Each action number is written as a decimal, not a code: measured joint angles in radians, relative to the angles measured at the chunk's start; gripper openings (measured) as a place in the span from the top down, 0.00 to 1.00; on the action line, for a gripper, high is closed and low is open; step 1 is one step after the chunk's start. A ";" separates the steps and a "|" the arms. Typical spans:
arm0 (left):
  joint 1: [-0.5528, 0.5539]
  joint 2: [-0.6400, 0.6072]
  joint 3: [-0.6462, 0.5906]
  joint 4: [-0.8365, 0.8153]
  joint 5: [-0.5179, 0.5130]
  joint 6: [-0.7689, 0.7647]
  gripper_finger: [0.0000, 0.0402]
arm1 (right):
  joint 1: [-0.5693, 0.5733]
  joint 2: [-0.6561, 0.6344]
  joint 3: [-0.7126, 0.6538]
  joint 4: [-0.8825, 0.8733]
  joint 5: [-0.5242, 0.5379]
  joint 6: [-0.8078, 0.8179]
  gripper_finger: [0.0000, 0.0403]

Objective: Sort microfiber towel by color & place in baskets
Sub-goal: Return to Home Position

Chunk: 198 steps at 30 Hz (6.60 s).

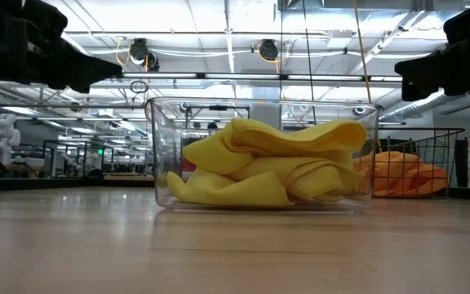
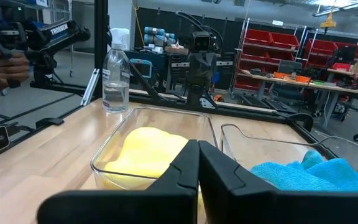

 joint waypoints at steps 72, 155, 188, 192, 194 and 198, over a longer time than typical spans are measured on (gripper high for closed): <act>0.047 -0.360 0.000 -0.356 0.116 -0.105 1.00 | 0.000 0.007 -0.001 -0.002 0.005 0.000 1.00; 0.046 -0.353 0.000 -0.379 0.293 -0.159 1.00 | 0.000 0.006 -0.001 -0.002 0.004 0.000 1.00; 0.046 -0.353 0.000 -0.379 0.291 -0.158 1.00 | 0.000 0.006 -0.001 -0.002 0.004 0.000 1.00; 0.046 -0.353 0.000 -0.379 0.292 -0.158 1.00 | 0.000 0.006 -0.001 -0.002 0.004 0.000 1.00; 0.046 -0.353 0.000 -0.379 0.292 -0.158 1.00 | 0.000 0.006 -0.001 -0.002 0.004 0.000 1.00; 0.046 -0.353 0.000 -0.379 0.291 -0.158 1.00 | 0.000 0.006 -0.001 -0.002 0.004 0.000 1.00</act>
